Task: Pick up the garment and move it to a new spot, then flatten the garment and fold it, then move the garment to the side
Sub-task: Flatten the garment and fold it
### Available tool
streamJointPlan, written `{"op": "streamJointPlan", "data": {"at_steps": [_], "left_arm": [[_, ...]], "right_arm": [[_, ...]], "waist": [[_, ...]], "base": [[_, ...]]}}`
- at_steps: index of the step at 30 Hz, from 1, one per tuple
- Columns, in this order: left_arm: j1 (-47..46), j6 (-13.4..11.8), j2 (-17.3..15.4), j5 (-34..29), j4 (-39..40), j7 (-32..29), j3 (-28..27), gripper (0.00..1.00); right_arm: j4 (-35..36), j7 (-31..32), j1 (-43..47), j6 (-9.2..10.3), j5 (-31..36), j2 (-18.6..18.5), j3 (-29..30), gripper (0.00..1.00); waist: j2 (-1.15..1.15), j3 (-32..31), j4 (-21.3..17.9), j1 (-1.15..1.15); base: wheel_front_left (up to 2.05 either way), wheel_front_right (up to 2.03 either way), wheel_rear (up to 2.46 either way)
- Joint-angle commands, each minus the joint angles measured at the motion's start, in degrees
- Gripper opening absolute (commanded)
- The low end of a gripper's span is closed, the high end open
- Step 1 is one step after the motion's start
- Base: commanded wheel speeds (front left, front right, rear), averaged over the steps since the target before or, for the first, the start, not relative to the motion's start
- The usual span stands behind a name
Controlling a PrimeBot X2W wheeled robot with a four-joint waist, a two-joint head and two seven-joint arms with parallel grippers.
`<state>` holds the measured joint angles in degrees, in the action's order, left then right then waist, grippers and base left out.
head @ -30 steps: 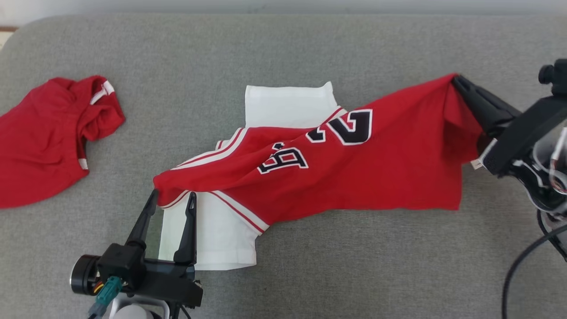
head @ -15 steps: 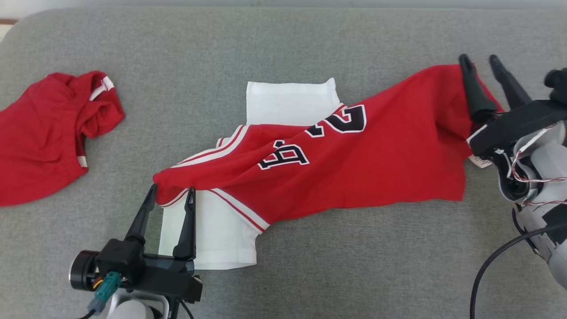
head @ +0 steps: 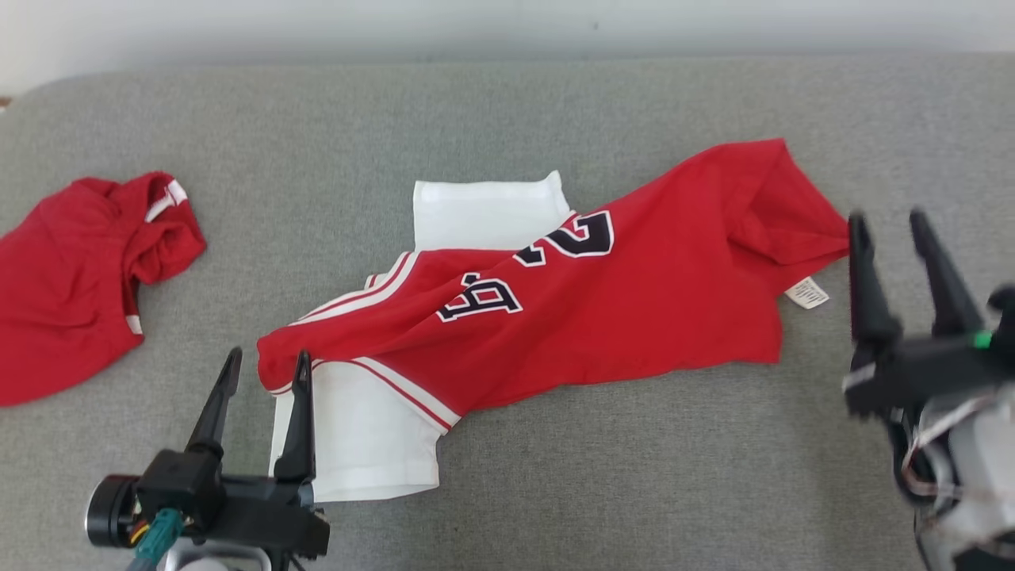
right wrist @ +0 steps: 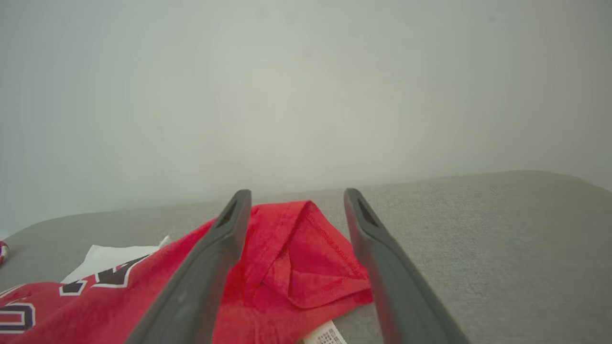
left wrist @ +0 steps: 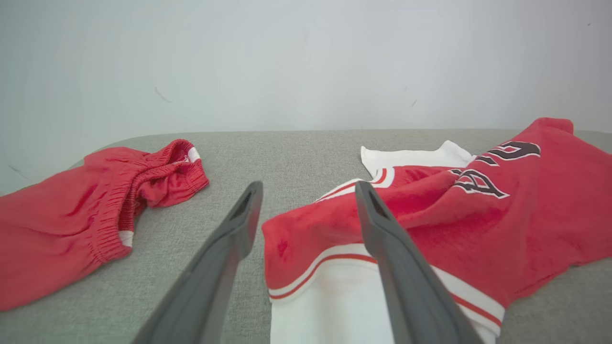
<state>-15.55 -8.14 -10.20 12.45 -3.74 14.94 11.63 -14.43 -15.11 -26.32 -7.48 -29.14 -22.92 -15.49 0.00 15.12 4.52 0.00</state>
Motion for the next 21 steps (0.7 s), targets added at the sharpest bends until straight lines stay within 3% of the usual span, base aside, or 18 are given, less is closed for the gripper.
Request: {"op": "streamJointPlan", "data": {"at_steps": [1,8,21], "left_arm": [[1.45,-0.2,-0.56,-0.28,0.0,0.33,-0.25,1.0],[5.1,-0.49,-1.75,-0.36,0.14,0.11,-0.26,1.0],[11.4,-1.58,-3.56,0.24,2.36,-1.53,-0.23,1.0]], "right_arm": [[1.78,-0.06,3.35,-0.02,2.22,1.0,0.89,1.0],[9.69,2.86,16.88,-0.02,10.45,5.54,4.2,1.0],[19.75,9.44,31.88,-0.02,15.76,10.92,5.69,1.0]], "waist": [[0.0,-1.99,-0.84,0.0],[0.0,-5.94,-1.87,0.0],[0.0,-10.49,-3.48,0.0]], "base": [[0.0,0.0,0.0],[0.0,0.0,0.0],[0.0,0.0,0.0]]}}
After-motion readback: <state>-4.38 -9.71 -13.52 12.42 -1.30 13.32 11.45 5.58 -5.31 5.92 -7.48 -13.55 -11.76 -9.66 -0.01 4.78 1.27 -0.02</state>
